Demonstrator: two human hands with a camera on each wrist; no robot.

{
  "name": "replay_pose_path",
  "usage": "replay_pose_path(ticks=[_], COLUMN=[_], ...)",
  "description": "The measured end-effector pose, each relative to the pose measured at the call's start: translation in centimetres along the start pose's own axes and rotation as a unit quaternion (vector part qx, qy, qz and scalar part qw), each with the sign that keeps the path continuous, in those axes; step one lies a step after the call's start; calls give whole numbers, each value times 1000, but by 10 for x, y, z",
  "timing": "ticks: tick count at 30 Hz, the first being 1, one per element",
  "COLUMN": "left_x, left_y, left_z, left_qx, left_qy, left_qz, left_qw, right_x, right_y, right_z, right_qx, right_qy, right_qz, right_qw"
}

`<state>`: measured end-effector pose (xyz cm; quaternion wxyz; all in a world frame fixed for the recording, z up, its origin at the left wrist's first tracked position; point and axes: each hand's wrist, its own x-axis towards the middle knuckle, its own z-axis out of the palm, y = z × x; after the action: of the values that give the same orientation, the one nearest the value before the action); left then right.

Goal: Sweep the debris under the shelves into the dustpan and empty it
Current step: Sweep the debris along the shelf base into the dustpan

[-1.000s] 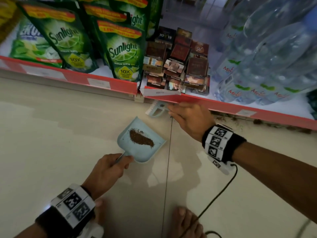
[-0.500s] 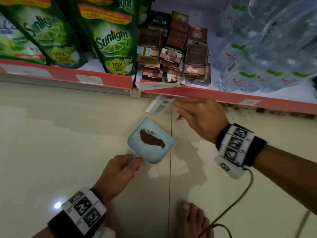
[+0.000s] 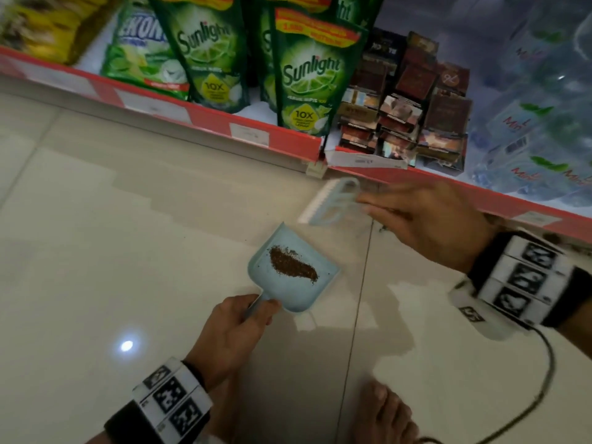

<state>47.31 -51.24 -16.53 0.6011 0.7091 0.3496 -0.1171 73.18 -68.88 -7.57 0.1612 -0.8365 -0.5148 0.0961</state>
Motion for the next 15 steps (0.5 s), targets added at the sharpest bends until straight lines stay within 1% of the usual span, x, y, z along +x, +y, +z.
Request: replay_pose_path(ticks=[2, 4, 6, 8, 11, 13, 15], left_x=[-6, -11, -20, -27, -35, -39, -42], left_y=[-3, -6, -10, -15, -19, -21, -24], left_z=[-5, -11, -17, -22, -34, -43, -52], left_qx=[-8, -4, -7, -17, -24, 3, 6], left_qy=[24, 40, 53, 67, 88, 95, 94], left_qz=[-13, -22, -30, -38, -41, -27, -18], left_qw=[1000, 999, 998, 997, 995, 995, 995], right_x=[32, 62, 86, 102, 102, 85, 60], right_y=[-19, -37, -54, -64, -61, -44, -20], right_z=[17, 35, 51, 64, 69, 61, 45], right_qx=[37, 29, -4, -32, -75, -86, -90], right_qy=[12, 18, 3, -35, -125, -166, -192], right_qz=[-32, -36, -31, -29, -39, -51, -53], right_qw=[999, 999, 1000, 998, 989, 981, 976])
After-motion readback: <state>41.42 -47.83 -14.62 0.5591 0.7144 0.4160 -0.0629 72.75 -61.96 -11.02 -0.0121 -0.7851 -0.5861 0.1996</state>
